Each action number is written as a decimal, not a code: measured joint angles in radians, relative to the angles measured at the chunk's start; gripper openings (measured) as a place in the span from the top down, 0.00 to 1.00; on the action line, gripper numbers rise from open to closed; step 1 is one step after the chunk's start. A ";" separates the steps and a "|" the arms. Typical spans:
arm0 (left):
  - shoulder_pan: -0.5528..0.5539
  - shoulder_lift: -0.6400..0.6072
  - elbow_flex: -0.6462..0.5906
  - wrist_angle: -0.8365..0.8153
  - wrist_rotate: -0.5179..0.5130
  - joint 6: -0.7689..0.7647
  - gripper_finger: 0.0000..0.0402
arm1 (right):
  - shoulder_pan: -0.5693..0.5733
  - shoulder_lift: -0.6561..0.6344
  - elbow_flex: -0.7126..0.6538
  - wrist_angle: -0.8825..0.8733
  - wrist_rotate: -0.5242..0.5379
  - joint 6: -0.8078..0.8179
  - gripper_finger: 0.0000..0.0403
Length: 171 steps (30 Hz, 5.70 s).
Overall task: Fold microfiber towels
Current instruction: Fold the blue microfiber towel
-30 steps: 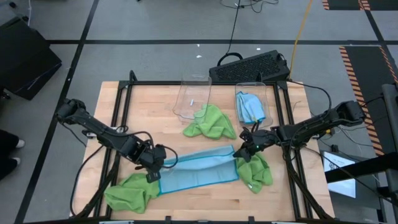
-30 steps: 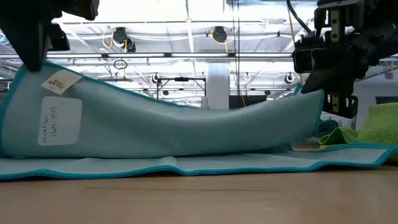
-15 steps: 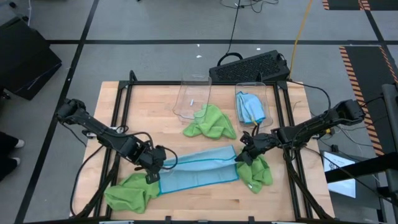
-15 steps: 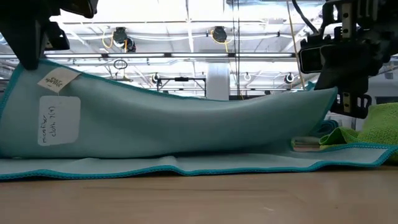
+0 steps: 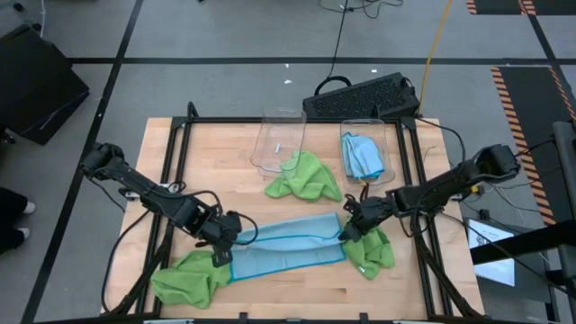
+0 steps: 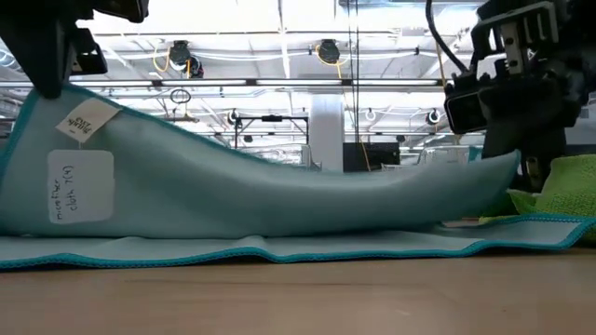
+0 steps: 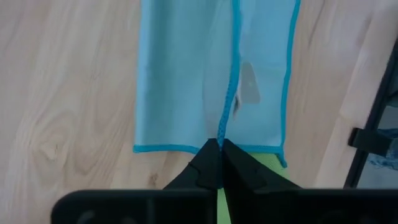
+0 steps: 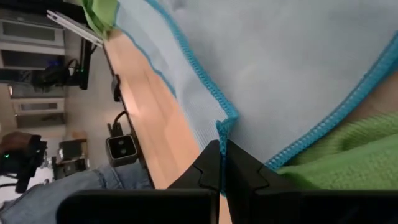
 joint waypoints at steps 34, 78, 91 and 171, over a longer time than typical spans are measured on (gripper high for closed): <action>0.008 0.000 0.000 0.004 -0.008 0.043 0.97 | 0.045 0.101 0.001 0.124 0.005 -0.017 0.99; 0.002 0.000 0.000 0.069 0.047 -0.017 0.91 | 0.038 0.011 0.000 0.098 -0.147 -0.053 0.70; 0.002 0.000 0.000 0.082 -0.092 -0.071 0.91 | -0.022 -0.055 0.000 0.152 -0.206 0.144 0.70; -0.224 0.000 -0.552 1.046 -0.138 -0.369 0.91 | -0.116 0.194 0.195 -0.321 -0.055 0.115 0.93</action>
